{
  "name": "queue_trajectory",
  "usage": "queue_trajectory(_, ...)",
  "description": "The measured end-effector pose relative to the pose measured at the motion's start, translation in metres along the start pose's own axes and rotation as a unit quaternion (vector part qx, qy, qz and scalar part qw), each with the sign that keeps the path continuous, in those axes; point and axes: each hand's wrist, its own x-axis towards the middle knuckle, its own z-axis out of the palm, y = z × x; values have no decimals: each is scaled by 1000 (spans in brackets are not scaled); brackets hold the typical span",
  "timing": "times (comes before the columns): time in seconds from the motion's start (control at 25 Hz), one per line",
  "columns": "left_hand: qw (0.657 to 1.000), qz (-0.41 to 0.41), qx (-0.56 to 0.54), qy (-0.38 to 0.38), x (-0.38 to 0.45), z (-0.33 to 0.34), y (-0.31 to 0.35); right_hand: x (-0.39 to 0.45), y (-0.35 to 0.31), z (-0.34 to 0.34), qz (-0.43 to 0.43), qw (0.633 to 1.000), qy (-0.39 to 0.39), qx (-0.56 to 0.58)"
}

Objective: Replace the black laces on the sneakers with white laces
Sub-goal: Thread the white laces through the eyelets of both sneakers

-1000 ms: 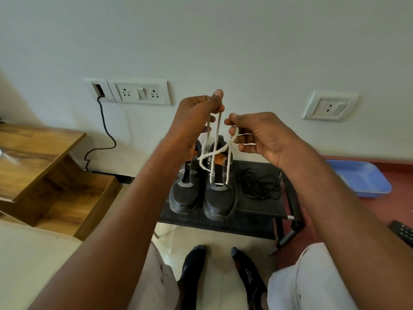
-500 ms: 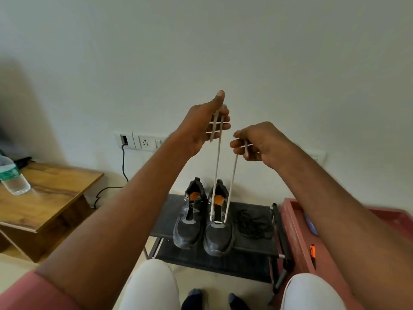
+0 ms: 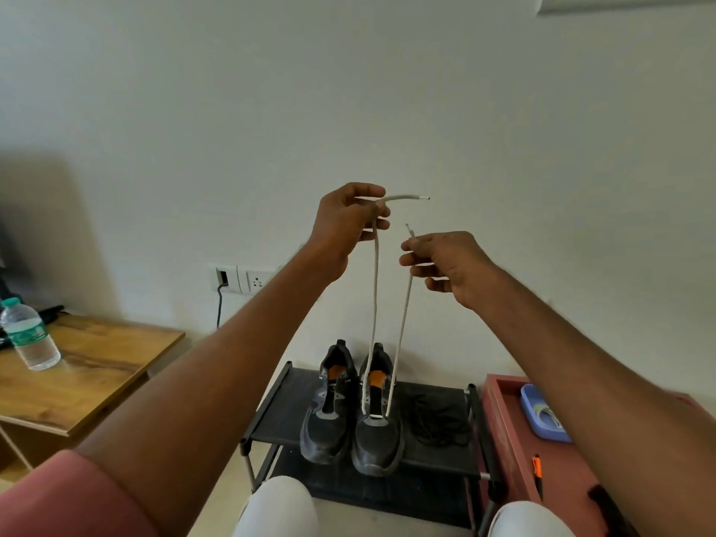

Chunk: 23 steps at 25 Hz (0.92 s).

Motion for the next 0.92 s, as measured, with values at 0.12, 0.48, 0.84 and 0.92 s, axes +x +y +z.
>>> queue_trajectory(0.12, 999, -14, -13, 32, -8, -1, -21, 6, 12, 3, -53, 998, 42, -6)
queue_trajectory(0.48, 920, -111, 358, 111, -68, -16, -185, 33, 194, 24, 27, 982, -22, -184)
queue_trajectory(0.84, 826, -191, 483, -219, -106, 5, -331, 57, 334, 55, -58, 879, -101, -462)
queue_trajectory(0.92, 791, -192, 516, -265, -104, 6, -344, 68, 336, 59, -52, 874, -110, -470)
